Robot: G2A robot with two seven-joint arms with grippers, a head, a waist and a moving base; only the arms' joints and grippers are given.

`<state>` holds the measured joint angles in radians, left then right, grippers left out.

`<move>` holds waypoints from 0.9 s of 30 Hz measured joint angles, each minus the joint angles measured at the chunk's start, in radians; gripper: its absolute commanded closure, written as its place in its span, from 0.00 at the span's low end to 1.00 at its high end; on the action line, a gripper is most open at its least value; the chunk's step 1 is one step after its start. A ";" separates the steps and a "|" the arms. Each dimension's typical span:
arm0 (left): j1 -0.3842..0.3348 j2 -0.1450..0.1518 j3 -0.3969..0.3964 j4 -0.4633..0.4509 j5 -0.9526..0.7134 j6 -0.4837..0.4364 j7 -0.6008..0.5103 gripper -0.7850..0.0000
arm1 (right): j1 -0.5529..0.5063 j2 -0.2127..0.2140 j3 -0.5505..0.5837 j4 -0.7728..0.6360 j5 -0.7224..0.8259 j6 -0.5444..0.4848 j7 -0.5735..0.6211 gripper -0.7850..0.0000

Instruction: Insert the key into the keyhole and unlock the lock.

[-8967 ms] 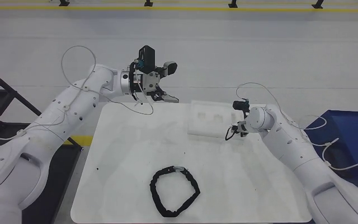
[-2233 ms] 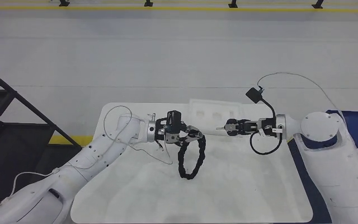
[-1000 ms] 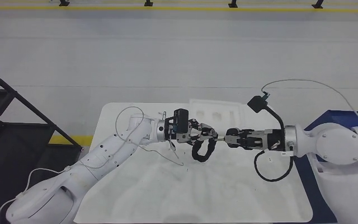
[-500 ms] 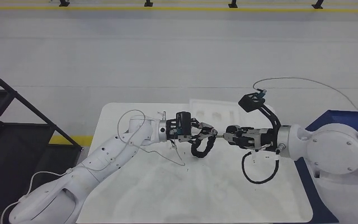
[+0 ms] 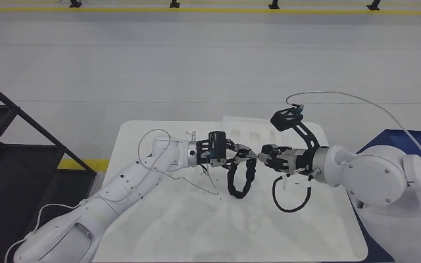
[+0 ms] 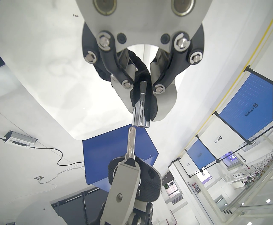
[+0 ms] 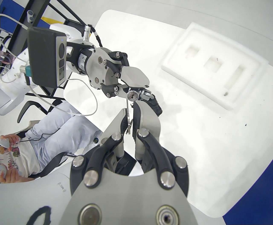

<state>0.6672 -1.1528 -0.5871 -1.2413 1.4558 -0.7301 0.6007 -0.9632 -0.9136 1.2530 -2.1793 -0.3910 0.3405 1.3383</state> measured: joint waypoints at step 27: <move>0.030 -0.019 -0.051 -0.001 0.038 -0.045 -0.010 1.00 | 0.016 0.008 -0.030 0.017 -0.033 0.002 -0.011 1.00</move>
<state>0.6967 -1.1716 -0.6386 -1.2420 1.4936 -0.7750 0.5908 -0.9472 -0.9054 1.2228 -2.1624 -0.4238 0.3421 1.3277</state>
